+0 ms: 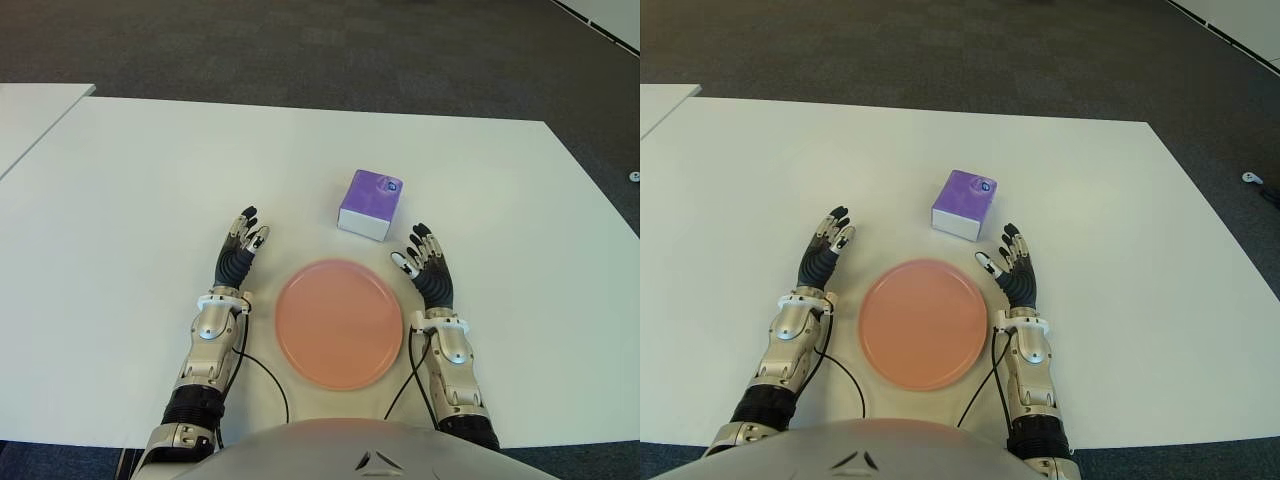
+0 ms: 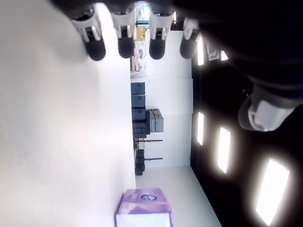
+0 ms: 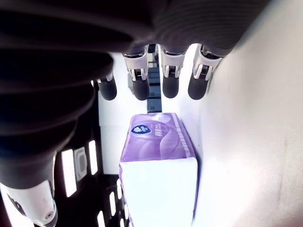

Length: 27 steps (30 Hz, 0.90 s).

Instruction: Put the tissue paper into the plate.

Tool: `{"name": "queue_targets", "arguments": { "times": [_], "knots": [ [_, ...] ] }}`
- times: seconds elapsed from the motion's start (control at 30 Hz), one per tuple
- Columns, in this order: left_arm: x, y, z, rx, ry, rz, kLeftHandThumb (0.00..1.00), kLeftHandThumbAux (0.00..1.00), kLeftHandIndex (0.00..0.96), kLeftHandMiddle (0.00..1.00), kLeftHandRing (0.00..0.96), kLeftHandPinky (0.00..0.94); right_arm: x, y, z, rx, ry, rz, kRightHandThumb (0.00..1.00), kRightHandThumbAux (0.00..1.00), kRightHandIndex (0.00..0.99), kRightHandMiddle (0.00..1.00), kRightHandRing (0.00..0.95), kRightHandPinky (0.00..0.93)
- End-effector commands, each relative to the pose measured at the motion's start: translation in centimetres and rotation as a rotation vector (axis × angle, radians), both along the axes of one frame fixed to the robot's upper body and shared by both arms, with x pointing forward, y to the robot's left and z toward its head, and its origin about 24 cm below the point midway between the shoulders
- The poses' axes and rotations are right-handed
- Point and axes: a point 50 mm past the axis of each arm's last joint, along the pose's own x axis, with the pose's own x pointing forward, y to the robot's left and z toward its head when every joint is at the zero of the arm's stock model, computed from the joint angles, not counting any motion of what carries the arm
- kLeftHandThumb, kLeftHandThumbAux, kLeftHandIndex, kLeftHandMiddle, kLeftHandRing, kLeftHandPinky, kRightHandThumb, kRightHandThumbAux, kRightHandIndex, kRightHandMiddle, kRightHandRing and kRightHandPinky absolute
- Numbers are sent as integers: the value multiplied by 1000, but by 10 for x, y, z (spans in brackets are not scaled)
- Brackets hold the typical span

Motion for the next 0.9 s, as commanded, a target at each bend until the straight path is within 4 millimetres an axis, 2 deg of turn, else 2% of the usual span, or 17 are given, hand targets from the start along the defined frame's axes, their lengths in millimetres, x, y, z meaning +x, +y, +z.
{"name": "queue_targets", "arguments": {
  "times": [0.03, 0.53, 0.8, 0.9],
  "knots": [
    [-11, 1, -18, -5, 100, 18, 0, 425, 0, 0, 0, 0, -29, 1, -45, 25, 298, -9, 74, 683, 0, 0, 0, 0],
    [-10, -1, -17, -15, 102, 11, 0, 427, 0, 0, 0, 0, -29, 0, -48, 2, 325, -29, 99, 691, 0, 0, 0, 0],
    [-9, 0, -19, -9, 111, 12, 0, 427, 0, 0, 0, 0, -27, 2, -68, -73, 386, -50, 138, 658, 0, 0, 0, 0],
    [-8, 0, -21, -6, 119, 13, 0, 429, 0, 0, 0, 0, -20, -10, -76, -125, 417, -65, 141, 634, 0, 0, 0, 0]
  ]
}}
